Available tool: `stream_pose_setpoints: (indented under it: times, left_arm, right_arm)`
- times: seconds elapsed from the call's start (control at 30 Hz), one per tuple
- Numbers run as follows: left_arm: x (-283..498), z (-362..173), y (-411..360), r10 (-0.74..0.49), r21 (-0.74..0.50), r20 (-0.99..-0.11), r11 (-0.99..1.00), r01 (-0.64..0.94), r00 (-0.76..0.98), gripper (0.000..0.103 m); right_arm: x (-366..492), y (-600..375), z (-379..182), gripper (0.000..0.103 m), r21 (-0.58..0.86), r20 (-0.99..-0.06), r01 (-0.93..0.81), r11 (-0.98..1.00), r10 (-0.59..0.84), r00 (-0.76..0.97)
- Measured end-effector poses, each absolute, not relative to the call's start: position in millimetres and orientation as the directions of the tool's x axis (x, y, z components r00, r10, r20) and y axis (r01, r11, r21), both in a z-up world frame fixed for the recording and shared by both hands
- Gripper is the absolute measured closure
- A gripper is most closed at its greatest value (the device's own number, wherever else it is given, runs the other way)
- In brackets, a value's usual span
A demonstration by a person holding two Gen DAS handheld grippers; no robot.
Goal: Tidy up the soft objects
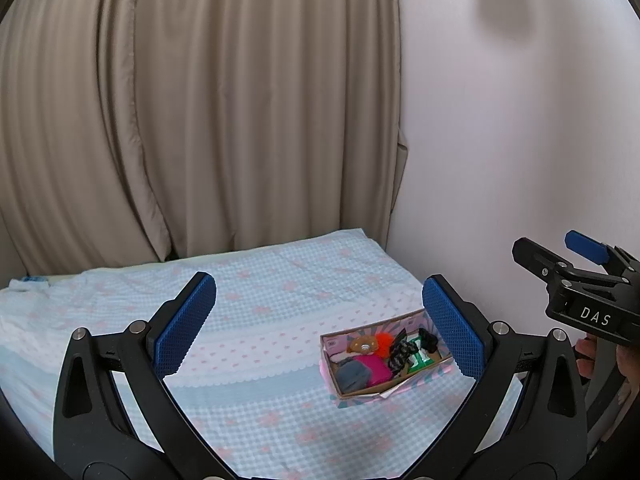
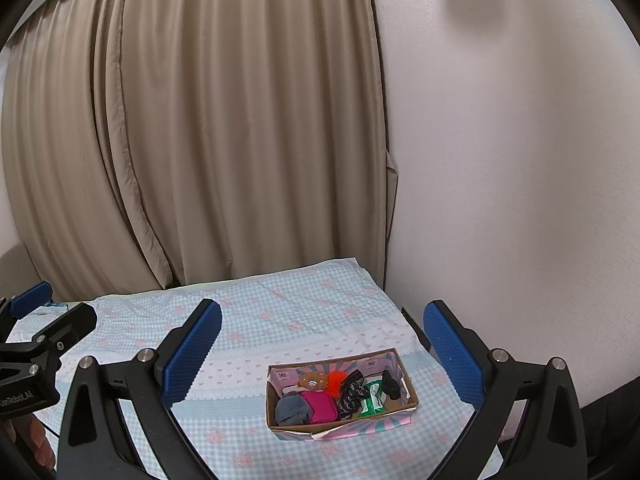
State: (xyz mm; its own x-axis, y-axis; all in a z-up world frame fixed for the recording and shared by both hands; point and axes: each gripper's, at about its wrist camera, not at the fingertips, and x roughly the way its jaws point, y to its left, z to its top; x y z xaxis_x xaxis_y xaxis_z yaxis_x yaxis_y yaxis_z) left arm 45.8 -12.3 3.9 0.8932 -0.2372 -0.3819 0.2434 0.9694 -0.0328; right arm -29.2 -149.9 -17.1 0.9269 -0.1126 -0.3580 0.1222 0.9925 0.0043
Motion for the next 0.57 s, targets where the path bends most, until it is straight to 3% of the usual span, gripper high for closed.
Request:
stream_pose_setpoints:
  times: [0.57]
  left_arm:
    - [51.2,6.2,-14.9,-0.188,0.012,-0.322,0.979,0.203,0.928,0.000]
  right_arm:
    - [-21.0,-144.4,-18.7,0.002,0.005,-0.389,0.120,0.993,-0.108,0.915]
